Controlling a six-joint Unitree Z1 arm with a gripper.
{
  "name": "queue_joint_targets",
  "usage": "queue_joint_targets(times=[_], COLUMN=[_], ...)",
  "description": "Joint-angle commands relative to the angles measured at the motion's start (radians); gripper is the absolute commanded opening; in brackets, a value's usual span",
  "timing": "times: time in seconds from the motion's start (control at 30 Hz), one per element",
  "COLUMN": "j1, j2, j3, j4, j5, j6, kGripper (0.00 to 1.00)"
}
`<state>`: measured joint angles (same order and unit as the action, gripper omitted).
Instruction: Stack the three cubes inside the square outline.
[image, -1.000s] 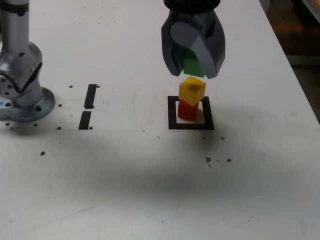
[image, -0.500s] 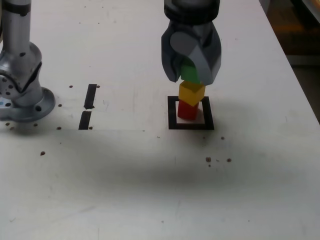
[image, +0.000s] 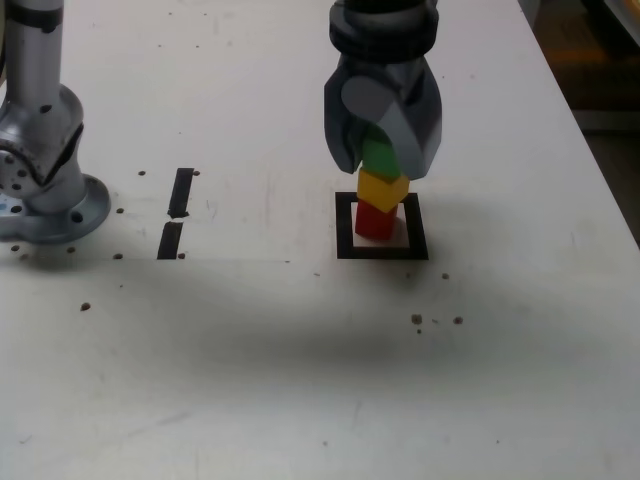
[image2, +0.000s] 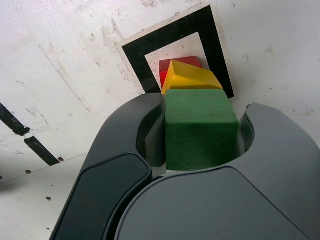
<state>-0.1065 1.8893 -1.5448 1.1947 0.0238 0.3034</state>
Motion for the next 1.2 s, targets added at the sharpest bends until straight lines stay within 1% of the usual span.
queue_joint_targets(times=[0.0,0.2,0.4,0.5,0.57,0.7,0.8,0.9,1.03,1.17], j1=[0.002,0.002,0.002,0.002,0.002,0.002,0.006,0.019,0.042,0.06], j2=[0.002,-0.002,-0.011,-0.028,-0.047,-0.116,-0.17,-0.218,-0.274,-0.319], j3=[0.001,0.008,0.021,0.023,0.02,0.005,-0.002,0.01,0.071,0.168], j4=[-0.003,-0.007,-0.007,-0.007,-0.005,0.016,0.055,0.097,0.126,0.13], j5=[-0.001,-0.003,-0.002,0.004,0.015,0.066,0.11,0.141,0.158,0.159], j6=[0.002,0.002,0.002,0.001,0.001,-0.005,-0.015,-0.029,-0.067,-0.137], kGripper=[0.58,0.68,0.81,0.84,0.85,0.86,0.86,0.86,0.87,0.87])
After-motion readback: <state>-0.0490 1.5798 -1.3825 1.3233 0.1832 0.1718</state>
